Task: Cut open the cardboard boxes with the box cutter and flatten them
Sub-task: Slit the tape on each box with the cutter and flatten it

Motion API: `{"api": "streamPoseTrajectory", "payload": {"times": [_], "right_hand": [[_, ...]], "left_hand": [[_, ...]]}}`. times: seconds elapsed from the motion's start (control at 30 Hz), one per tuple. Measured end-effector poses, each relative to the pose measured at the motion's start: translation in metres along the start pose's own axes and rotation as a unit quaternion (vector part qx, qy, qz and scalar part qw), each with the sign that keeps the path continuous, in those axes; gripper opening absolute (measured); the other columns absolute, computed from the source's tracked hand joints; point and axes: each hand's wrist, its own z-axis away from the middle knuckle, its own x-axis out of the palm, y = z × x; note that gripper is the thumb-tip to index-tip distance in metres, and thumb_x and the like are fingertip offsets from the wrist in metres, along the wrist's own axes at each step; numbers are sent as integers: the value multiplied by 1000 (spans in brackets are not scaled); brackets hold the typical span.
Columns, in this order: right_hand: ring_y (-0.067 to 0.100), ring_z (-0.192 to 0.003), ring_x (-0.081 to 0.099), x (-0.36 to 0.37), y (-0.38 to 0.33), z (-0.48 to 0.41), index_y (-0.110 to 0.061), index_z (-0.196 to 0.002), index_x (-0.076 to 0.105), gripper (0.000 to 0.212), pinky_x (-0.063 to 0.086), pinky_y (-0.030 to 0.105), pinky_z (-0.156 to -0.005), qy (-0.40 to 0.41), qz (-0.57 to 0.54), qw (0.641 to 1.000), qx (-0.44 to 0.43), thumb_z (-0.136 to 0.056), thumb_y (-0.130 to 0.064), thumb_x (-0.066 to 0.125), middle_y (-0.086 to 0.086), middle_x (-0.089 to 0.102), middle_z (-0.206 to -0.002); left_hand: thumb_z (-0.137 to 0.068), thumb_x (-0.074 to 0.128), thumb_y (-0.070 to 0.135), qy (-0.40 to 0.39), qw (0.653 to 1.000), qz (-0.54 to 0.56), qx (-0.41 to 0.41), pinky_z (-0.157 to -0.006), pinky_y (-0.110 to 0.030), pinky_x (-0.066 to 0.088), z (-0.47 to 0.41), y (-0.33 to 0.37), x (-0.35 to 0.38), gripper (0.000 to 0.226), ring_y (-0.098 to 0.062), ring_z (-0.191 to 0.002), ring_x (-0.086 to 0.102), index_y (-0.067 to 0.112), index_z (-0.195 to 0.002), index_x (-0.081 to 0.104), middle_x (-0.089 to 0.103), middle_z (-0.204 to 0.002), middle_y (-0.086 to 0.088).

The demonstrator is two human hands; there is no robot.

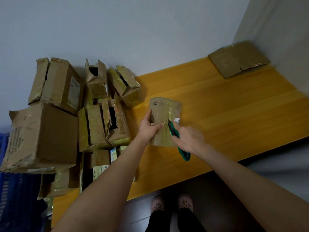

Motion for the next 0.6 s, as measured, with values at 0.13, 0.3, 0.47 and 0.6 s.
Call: {"api": "streamPoseTrajectory", "payload": {"times": [0.13, 0.3, 0.47, 0.6], "right_hand": [[20, -65, 55, -2, 2, 5, -27, -151, 21, 56, 41, 29, -47, -4, -4, 1000, -6, -99, -38, 39, -1, 52, -69], [17, -62, 50, 7, -2, 14, -27, -152, 18, 58, 40, 28, -48, -14, -4, 999, -33, -99, -40, 38, -2, 50, -69], [18, -58, 55, 15, 16, 18, -27, -143, 36, 48, 42, 28, -47, 20, -66, 997, -36, -97, -40, 41, -1, 57, -69], [20, -69, 61, 19, 22, 15, -17, -113, 51, 23, 47, 25, -50, 94, -281, 955, 28, -99, -35, 46, 2, 64, -84]], "left_hand": [[-81, 75, 5, 43, 998, 45, -18, -93, -40, 51, -5, 6, 3, 93, -24, -113, 59, 25, -154, 22, 54, -135, -7], [-65, 80, 27, 127, 991, 48, -4, -102, -53, 45, -24, 14, -6, 101, -28, -123, 51, 36, -150, 26, 46, -139, -7], [-73, 78, 32, 133, 988, 80, -6, -103, -57, 43, -26, 22, -14, 96, -29, -125, 48, 38, -150, 22, 41, -144, -4], [-83, 74, 27, 124, 984, 124, -33, -100, -61, 43, -18, 29, -5, 82, -29, -125, 49, 31, -149, 25, 47, -140, -2]]}}
